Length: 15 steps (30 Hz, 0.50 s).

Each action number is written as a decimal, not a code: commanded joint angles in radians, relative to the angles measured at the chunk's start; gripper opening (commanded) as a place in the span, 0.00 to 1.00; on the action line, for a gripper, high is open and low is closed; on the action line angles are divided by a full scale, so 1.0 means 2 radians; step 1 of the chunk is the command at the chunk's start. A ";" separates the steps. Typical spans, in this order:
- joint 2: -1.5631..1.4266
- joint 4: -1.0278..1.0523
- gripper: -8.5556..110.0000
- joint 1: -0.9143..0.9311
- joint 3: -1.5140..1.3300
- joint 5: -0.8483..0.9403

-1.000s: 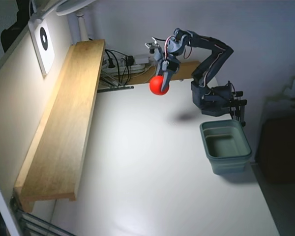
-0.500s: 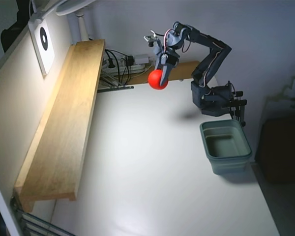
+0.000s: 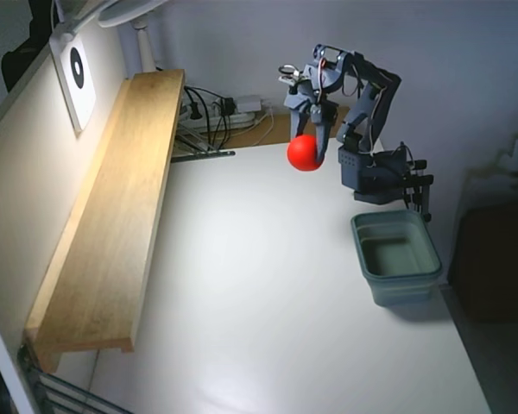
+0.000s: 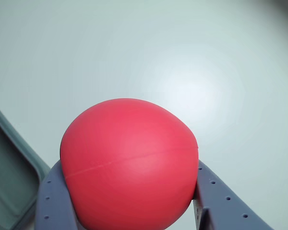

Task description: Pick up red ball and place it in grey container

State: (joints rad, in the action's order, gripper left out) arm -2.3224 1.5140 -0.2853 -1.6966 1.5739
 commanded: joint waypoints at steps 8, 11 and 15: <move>-0.006 0.003 0.27 -0.154 0.020 -0.002; -0.006 0.003 0.27 -0.178 0.020 -0.002; -0.006 0.003 0.27 -0.210 0.020 -0.002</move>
State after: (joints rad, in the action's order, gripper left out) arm -2.3224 1.5140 -0.6581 -1.6966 1.5739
